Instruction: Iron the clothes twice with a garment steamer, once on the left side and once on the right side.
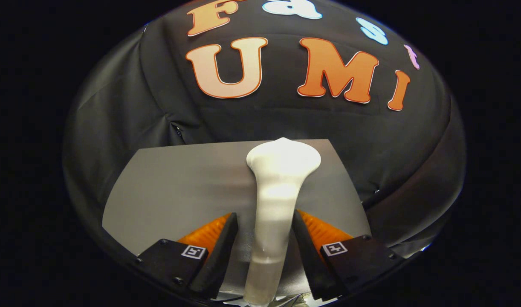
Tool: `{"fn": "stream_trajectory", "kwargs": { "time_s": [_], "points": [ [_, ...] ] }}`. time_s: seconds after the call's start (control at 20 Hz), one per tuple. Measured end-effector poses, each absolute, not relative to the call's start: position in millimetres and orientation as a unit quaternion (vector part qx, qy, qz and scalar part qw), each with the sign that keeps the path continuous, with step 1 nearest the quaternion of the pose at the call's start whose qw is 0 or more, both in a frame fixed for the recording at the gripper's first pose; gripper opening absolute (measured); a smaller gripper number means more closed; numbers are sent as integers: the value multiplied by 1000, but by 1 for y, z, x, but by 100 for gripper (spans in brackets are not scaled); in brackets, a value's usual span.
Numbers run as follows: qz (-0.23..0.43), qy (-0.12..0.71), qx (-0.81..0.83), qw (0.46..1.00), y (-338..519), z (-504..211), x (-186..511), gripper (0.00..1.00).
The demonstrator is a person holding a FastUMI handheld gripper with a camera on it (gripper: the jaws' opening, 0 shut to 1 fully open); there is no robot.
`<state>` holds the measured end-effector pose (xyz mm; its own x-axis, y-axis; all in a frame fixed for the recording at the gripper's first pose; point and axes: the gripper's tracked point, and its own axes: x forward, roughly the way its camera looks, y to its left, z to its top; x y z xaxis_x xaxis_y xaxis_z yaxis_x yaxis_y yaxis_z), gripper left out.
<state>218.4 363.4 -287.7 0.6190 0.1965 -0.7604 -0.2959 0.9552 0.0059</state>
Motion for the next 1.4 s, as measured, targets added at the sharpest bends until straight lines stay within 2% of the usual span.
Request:
{"fn": "stream_trajectory", "kwargs": {
  "time_s": [0.2, 0.25, 0.4, 0.45, 0.55, 0.7, 0.9, 0.95, 1.3, 1.35, 1.4],
  "points": [
    [137, 416, -81, 895, 361, -291, 218, 81],
    [136, 418, -83, 894, 360, -292, 218, 76],
    [132, 421, -76, 894, 354, -292, 217, 68],
    [131, 425, -74, 893, 351, -293, 216, 60],
    [131, 431, -64, 891, 352, -296, 217, 54],
    [146, 434, -68, 886, 355, -296, 215, 55],
    [173, 437, -50, 881, 369, -295, 209, 43],
    [178, 428, -50, 885, 370, -291, 206, 40],
    [184, 370, -28, 910, 353, -235, 178, 40],
    [186, 357, -15, 915, 351, -224, 168, 34],
    [191, 346, -12, 919, 345, -217, 161, 34]
  ]
}}
